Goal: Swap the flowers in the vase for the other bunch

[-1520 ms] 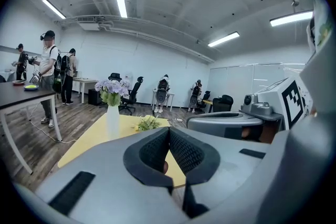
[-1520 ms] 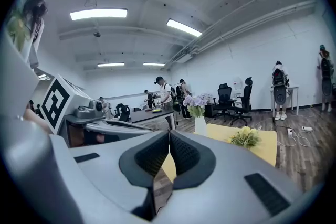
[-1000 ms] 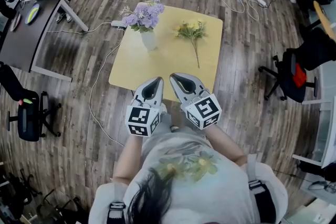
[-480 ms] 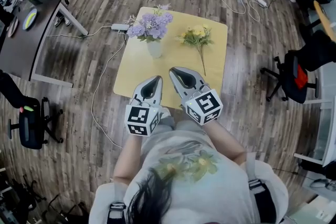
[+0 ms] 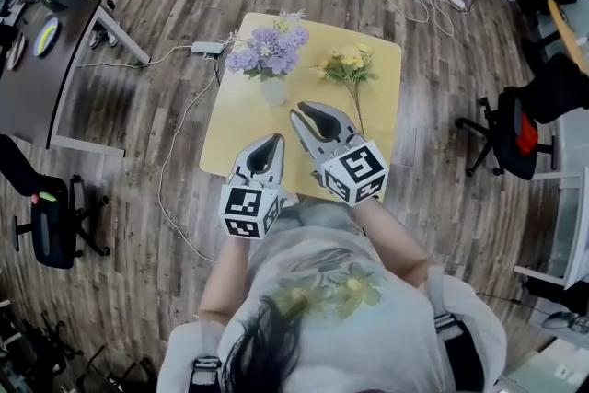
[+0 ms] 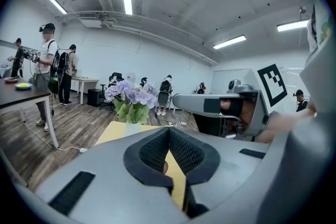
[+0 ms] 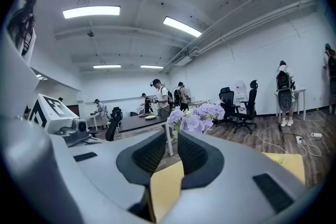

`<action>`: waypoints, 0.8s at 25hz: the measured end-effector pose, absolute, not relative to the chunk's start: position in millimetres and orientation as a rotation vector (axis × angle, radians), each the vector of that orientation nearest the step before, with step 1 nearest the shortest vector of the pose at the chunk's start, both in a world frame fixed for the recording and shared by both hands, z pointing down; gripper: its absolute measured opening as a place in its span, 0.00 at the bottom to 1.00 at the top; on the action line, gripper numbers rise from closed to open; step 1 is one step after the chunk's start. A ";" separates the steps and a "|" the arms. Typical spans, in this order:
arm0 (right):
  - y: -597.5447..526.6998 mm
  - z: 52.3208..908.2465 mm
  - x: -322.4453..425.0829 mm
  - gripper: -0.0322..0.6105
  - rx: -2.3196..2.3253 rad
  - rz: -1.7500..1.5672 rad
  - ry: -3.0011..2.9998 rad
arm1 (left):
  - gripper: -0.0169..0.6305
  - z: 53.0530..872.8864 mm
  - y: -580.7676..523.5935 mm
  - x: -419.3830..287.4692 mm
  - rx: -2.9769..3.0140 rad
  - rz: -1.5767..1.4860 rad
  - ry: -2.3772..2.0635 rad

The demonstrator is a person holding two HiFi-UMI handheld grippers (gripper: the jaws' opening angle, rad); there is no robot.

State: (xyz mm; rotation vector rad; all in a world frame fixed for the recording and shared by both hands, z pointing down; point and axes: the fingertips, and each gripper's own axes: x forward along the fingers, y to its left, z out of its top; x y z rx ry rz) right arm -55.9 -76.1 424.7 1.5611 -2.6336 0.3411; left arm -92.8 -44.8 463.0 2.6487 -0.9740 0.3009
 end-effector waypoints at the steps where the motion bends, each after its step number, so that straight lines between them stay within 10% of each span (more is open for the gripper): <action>1: -82.0 426.3 -55.4 0.14 1.562 0.344 -2.630 | 0.05 464.6 -47.4 -93.4 2.645 0.304 -0.975; 5: -107.7 435.4 -51.5 0.33 1.591 0.374 -2.606 | 0.05 471.6 -59.8 -98.2 2.630 0.312 -0.989; 20: -201.0 469.4 -33.1 0.44 1.698 0.516 -2.513 | 0.05 492.7 -103.3 -112.2 2.577 0.353 -1.028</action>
